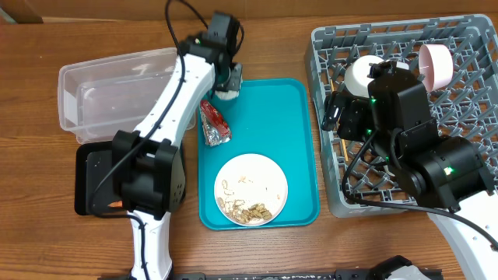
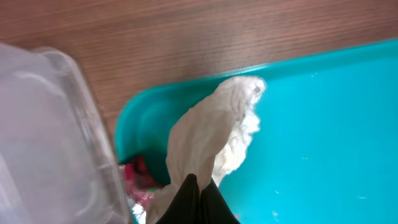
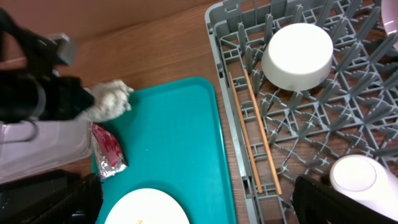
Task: Sort waste into correct bins and load items into the dishwasher
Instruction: 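Lift the foil and move it left toward the clear container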
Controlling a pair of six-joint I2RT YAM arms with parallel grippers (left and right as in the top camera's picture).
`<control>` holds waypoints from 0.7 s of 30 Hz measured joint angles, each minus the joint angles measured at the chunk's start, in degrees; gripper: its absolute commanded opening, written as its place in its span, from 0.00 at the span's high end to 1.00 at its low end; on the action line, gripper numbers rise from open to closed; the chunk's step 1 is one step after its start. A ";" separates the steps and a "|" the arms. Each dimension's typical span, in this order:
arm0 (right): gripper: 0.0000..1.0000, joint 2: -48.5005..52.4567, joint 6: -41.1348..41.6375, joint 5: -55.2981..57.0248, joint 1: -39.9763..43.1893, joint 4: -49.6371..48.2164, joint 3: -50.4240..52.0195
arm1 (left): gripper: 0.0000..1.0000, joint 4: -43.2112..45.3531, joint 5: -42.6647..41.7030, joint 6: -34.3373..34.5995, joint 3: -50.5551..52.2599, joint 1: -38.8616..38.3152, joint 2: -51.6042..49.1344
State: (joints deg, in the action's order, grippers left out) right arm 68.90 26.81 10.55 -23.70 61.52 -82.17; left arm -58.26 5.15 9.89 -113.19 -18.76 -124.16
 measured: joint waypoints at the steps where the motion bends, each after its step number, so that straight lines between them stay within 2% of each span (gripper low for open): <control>1: 0.00 0.00 -0.02 0.00 0.00 0.00 0.00 | 0.96 -1.55 0.24 -0.02 -2.12 0.00 0.35; 8: 0.00 0.00 -0.02 0.02 0.00 0.00 0.00 | 0.96 -10.97 4.28 0.26 -9.92 1.53 5.60; 11: 0.00 0.00 0.02 0.00 0.00 0.00 0.00 | 0.96 -14.43 8.17 2.58 -10.58 4.59 8.41; 15: 0.00 0.00 0.02 0.00 0.00 0.00 0.00 | 0.96 -18.03 10.03 6.62 -10.97 12.28 9.75; 16: 0.00 0.00 0.02 0.00 0.00 -0.02 0.00 | 0.89 -18.62 9.73 7.17 -10.93 14.21 9.73; 17: 0.00 0.00 0.02 0.00 0.00 -0.02 0.00 | 0.70 -19.12 9.31 7.69 -10.78 16.06 9.62; 18: 0.00 0.00 0.00 0.02 0.00 -0.02 0.00 | 0.42 -19.45 8.48 8.09 -10.38 17.84 9.51; 19: 0.00 0.00 -0.02 0.00 0.00 0.00 0.00 | 0.33 -19.74 7.39 8.35 -9.84 19.26 9.51; 21: 0.00 0.00 0.02 -0.02 0.00 0.00 0.00 | 0.29 -19.85 4.79 8.85 -8.92 21.16 9.07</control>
State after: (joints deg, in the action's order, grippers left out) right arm 68.90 26.83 10.52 -23.70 61.52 -82.17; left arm -78.11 9.93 18.74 -122.10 2.39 -115.09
